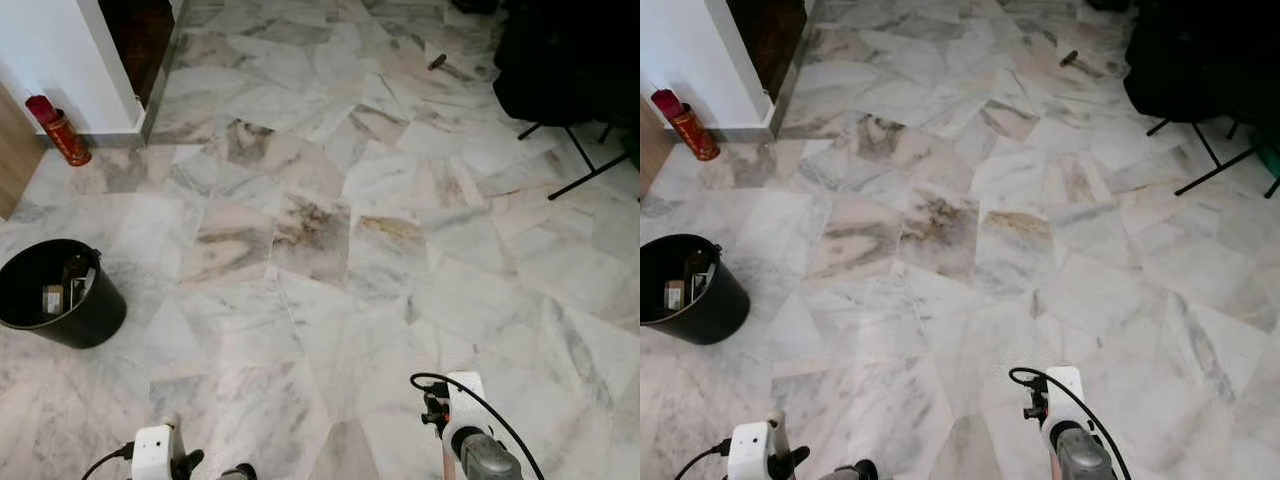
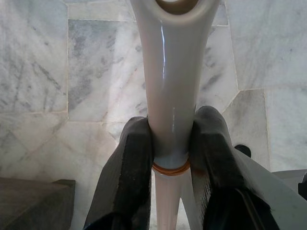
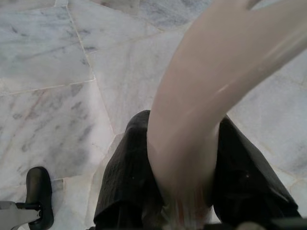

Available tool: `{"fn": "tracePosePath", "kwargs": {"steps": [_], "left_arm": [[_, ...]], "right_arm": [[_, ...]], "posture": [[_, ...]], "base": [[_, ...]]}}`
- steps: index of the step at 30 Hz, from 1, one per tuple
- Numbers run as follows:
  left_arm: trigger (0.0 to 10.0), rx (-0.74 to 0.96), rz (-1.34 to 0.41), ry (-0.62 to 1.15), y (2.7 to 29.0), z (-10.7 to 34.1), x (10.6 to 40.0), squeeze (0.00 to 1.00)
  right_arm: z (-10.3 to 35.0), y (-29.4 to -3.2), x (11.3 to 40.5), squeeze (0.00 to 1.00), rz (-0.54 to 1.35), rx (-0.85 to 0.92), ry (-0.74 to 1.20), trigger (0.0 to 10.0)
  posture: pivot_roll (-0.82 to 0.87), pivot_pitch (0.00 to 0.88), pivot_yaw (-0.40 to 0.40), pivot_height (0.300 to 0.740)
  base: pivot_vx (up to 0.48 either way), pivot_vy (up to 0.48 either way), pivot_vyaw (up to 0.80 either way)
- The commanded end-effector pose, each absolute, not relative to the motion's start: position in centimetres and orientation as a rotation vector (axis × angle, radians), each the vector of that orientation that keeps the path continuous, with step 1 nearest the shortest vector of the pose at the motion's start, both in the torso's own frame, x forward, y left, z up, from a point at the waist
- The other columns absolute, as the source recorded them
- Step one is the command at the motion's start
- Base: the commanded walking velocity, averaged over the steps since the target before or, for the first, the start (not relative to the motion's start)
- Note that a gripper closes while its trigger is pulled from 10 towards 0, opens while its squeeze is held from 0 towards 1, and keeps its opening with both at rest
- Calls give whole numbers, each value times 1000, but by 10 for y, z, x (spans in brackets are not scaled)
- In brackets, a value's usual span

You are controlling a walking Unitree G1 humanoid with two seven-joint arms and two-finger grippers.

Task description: Sweep floor

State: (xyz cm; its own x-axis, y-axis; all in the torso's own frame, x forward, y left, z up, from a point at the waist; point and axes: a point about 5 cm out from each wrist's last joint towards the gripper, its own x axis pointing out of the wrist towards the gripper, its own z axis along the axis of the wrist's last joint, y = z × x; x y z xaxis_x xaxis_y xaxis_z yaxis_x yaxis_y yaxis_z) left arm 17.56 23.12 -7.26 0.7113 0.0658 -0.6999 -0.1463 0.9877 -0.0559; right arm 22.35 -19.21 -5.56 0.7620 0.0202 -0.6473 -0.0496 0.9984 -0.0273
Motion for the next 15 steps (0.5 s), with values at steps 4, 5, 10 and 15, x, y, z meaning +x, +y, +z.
{"fn": "tracePosePath", "kwargs": {"steps": [4,5,10,15], "left_arm": [[10000,-115,129,841,233,-81,160,0],[10000,-121,129,840,232,-81,160,0],[10000,-113,120,849,232,-81,159,0],[10000,-111,120,849,234,-81,159,0]], "right_arm": [[-76,-182,194,0,16,74,825,10000],[-76,-182,194,0,15,74,824,10000],[-76,-182,194,0,7,75,820,10000],[-76,-181,194,0,8,77,818,10000]], "posture": [[-149,259,10,740],[-153,262,13,740],[-161,260,18,740],[-162,257,20,740]], "base": [[288,0,0],[296,0,0],[304,0,0],[339,0,0]]}}
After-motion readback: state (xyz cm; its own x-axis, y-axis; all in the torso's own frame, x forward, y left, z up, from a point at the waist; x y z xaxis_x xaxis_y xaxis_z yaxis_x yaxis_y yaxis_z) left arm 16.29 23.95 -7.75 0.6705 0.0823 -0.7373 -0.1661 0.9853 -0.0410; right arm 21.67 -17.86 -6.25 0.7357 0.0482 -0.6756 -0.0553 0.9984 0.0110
